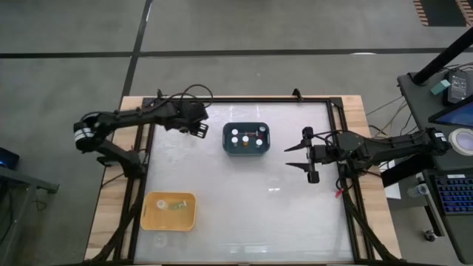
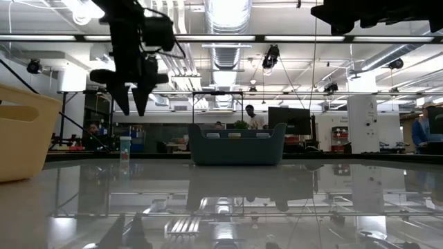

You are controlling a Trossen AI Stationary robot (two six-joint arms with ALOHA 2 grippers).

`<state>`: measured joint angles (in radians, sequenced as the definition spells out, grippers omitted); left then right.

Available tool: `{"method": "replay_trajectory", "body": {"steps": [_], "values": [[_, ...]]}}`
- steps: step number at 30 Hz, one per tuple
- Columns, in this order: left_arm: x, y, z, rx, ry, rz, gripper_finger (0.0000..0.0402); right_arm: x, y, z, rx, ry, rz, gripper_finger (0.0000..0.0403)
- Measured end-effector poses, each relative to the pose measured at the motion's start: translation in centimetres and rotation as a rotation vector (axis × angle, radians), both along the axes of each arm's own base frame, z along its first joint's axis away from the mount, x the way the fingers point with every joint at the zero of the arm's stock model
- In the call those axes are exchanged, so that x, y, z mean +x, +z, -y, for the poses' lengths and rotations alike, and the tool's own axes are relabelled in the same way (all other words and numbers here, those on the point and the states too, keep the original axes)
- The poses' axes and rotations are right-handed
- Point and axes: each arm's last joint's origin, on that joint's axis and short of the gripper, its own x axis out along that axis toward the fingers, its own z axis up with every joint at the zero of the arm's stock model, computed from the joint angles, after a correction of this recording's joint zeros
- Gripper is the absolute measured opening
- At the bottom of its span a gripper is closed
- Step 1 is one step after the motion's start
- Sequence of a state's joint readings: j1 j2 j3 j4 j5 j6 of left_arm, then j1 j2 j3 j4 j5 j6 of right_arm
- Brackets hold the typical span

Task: Pick and place medicine bottles into bin by pill shape (circle, oval)
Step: Put the green capsule bottle into the blue bin

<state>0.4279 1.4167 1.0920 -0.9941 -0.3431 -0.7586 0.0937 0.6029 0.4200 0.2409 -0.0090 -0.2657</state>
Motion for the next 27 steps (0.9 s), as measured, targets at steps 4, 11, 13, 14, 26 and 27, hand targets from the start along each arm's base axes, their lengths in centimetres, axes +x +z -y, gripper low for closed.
{"method": "replay_trajectory", "body": {"steps": [4,11,13,14,26,27], "values": [[-0.1,-1.4,-1.6,-0.051,0.02,-0.05,0.0193,0.0,0.0,0.0,-0.002,0.0,0.001,0.0199],[-0.5,-2.5,-3.4,-0.07,0.056,-0.1,0.0193,0.0,0.0,0.0,-0.008,0.0,0.001,0.0199],[-0.6,-2.6,-3.8,-0.073,0.055,-0.109,0.0193,0.0,0.0,0.0,-0.008,0.0,0.001,0.0199],[-0.7,-2.6,-3.9,-0.072,0.057,-0.108,0.0193,0.0,0.0,0.0,-0.008,0.0,0.001,0.0199],[-1.6,-2.7,-5.2,-0.101,0.066,-0.092,0.0193,0.0,0.0,0.0,-0.008,-0.001,-0.001,0.0199],[-1.7,-2.7,-5.3,-0.103,0.067,-0.091,0.0193,0.0,0.0,0.0,-0.009,-0.001,-0.001,0.0199]]}}
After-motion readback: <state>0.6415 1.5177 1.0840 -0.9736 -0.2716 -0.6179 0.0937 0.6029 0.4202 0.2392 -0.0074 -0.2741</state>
